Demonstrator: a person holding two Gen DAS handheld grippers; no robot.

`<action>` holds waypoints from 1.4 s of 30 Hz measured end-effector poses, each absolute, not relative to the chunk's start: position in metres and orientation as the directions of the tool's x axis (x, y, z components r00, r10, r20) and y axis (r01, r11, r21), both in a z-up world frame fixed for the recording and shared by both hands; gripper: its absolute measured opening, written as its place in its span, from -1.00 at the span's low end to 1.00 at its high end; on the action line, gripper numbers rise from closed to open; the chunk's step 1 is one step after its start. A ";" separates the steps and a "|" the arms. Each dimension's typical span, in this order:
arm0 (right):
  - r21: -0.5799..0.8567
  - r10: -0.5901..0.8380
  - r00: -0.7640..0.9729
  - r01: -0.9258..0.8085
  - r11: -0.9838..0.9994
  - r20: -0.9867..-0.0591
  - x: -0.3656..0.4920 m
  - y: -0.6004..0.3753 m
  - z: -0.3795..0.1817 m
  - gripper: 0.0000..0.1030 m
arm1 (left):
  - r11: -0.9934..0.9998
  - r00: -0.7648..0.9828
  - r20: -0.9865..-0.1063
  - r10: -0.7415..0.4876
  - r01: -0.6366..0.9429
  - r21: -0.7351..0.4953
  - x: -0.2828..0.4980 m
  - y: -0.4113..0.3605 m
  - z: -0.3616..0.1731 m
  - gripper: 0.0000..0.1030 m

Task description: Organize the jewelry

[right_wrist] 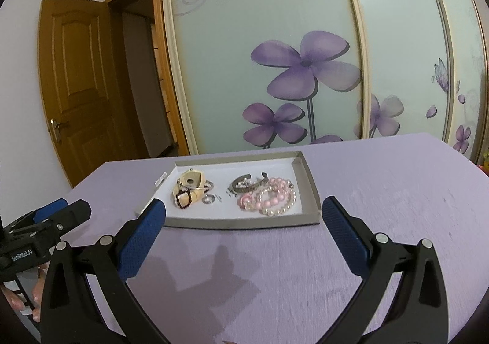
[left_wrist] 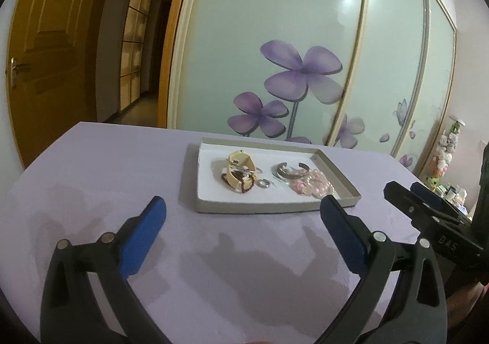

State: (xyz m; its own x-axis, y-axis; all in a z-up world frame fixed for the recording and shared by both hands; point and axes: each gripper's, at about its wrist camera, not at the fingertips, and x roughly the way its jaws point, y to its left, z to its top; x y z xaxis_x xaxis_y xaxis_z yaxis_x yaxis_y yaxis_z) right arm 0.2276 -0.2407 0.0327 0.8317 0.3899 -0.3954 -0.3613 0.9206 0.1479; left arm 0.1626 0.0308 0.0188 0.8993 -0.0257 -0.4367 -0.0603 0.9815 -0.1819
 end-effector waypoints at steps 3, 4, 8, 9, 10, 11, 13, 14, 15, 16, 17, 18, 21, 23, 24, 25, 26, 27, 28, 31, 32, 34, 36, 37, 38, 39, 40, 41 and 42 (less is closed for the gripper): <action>0.142 0.385 0.832 -0.359 0.923 -0.400 0.227 -0.241 0.030 0.97 | 0.982 0.901 -0.433 -0.039 -0.045 -0.182 0.162 0.027 0.015 0.96; 0.137 0.382 0.833 -0.357 0.924 -0.401 0.226 -0.240 0.029 0.97 | 0.983 0.901 -0.431 -0.043 -0.040 -0.181 0.162 0.026 0.014 0.96; 0.125 0.376 0.838 -0.357 0.926 -0.396 0.224 -0.240 0.026 0.97 | 0.985 0.905 -0.423 -0.048 -0.028 -0.173 0.161 0.022 0.011 0.96; 0.125 0.377 0.840 -0.358 0.925 -0.390 0.224 -0.240 0.026 0.97 | 0.985 0.907 -0.419 -0.048 -0.027 -0.171 0.160 0.021 0.010 0.96; 0.124 0.378 0.842 -0.359 0.925 -0.385 0.223 -0.241 0.027 0.97 | 0.985 0.909 -0.413 -0.047 -0.026 -0.169 0.160 0.021 0.010 0.96; 0.124 0.379 0.843 -0.360 0.925 -0.382 0.223 -0.241 0.027 0.97 | 0.985 0.911 -0.409 -0.048 -0.024 -0.169 0.159 0.021 0.010 0.96; 0.126 0.384 0.844 -0.363 0.923 -0.375 0.223 -0.241 0.027 0.97 | 0.985 0.914 -0.404 -0.049 -0.022 -0.169 0.159 0.021 0.010 0.96; 0.127 0.385 0.844 -0.365 0.922 -0.374 0.222 -0.241 0.027 0.97 | 0.985 0.914 -0.403 -0.049 -0.022 -0.169 0.159 0.021 0.010 0.96; 0.127 0.387 0.843 -0.366 0.922 -0.374 0.223 -0.241 0.027 0.97 | 0.985 0.913 -0.404 -0.049 -0.022 -0.168 0.160 0.021 0.010 0.96; 0.127 0.387 0.842 -0.366 0.922 -0.375 0.223 -0.241 0.026 0.97 | 0.985 0.913 -0.405 -0.049 -0.022 -0.169 0.159 0.021 0.010 0.96; 0.127 0.386 0.842 -0.366 0.922 -0.376 0.223 -0.241 0.026 0.97 | 0.985 0.913 -0.405 -0.049 -0.022 -0.169 0.159 0.021 0.010 0.96; 0.128 0.387 0.841 -0.367 0.922 -0.377 0.223 -0.241 0.026 0.97 | 0.985 0.913 -0.405 -0.050 -0.022 -0.170 0.159 0.021 0.010 0.96; 0.130 0.388 0.841 -0.367 0.921 -0.377 0.223 -0.241 0.026 0.97 | 0.985 0.913 -0.404 -0.052 -0.020 -0.171 0.159 0.021 0.010 0.96; 0.130 0.389 0.841 -0.368 0.921 -0.377 0.223 -0.241 0.026 0.97 | 0.985 0.915 -0.401 -0.054 -0.017 -0.171 0.159 0.020 0.010 0.96; 0.130 0.390 0.840 -0.369 0.920 -0.377 0.223 -0.241 0.026 0.97 | 0.985 0.915 -0.400 -0.054 -0.016 -0.170 0.158 0.020 0.010 0.96; 0.130 0.390 0.840 -0.369 0.920 -0.377 0.224 -0.241 0.026 0.97 | 0.985 0.915 -0.399 -0.054 -0.015 -0.169 0.158 0.019 0.010 0.96; 0.131 0.390 0.840 -0.368 0.920 -0.377 0.224 -0.241 0.026 0.97 | 0.986 0.915 -0.399 -0.055 -0.014 -0.169 0.158 0.019 0.010 0.96; 0.132 0.391 0.840 -0.369 0.920 -0.375 0.223 -0.241 0.026 0.97 | 0.985 0.915 -0.399 -0.057 -0.013 -0.170 0.157 0.019 0.011 0.96; 0.132 0.392 0.840 -0.370 0.920 -0.374 0.223 -0.241 0.026 0.97 | 0.985 0.915 -0.400 -0.057 -0.013 -0.169 0.157 0.018 0.011 0.96; 0.133 0.395 0.840 -0.373 0.918 -0.373 0.222 -0.241 0.027 0.97 | 0.986 0.915 -0.400 -0.054 -0.015 -0.169 0.157 0.018 0.011 0.96; 0.133 0.394 0.840 -0.372 0.919 -0.373 0.222 -0.241 0.027 0.97 | 0.985 0.914 -0.401 -0.054 -0.016 -0.169 0.157 0.018 0.011 0.96; 0.132 0.394 0.840 -0.372 0.919 -0.373 0.222 -0.241 0.027 0.97 | 0.986 0.915 -0.401 -0.052 -0.017 -0.167 0.157 0.018 0.011 0.96; 0.133 0.395 0.840 -0.372 0.918 -0.373 0.222 -0.241 0.027 0.97 | 0.986 0.914 -0.402 -0.053 -0.016 -0.166 0.157 0.018 0.012 0.96; 0.134 0.396 0.839 -0.373 0.918 -0.373 0.222 -0.240 0.027 0.97 | 0.986 0.914 -0.402 -0.054 -0.015 -0.167 0.157 0.018 0.012 0.96; 0.134 0.396 0.839 -0.374 0.918 -0.373 0.222 -0.240 0.028 0.97 | 0.986 0.914 -0.402 -0.054 -0.015 -0.168 0.157 0.018 0.012 0.96; 0.134 0.396 0.839 -0.374 0.918 -0.373 0.222 -0.240 0.028 0.97 | 0.986 0.914 -0.402 -0.055 -0.015 -0.169 0.157 0.018 0.012 0.96; 0.134 0.397 0.839 -0.374 0.918 -0.374 0.222 -0.240 0.028 0.97 | 0.985 0.914 -0.402 -0.058 -0.013 -0.171 0.157 0.018 0.012 0.96; 0.134 0.396 0.839 -0.374 0.918 -0.374 0.222 -0.240 0.028 0.97 | 0.985 0.913 -0.403 -0.058 -0.013 -0.172 0.157 0.018 0.012 0.96; 0.134 0.396 0.839 -0.374 0.918 -0.374 0.222 -0.240 0.028 0.97 | 0.985 0.913 -0.403 -0.059 -0.013 -0.173 0.157 0.018 0.012 0.96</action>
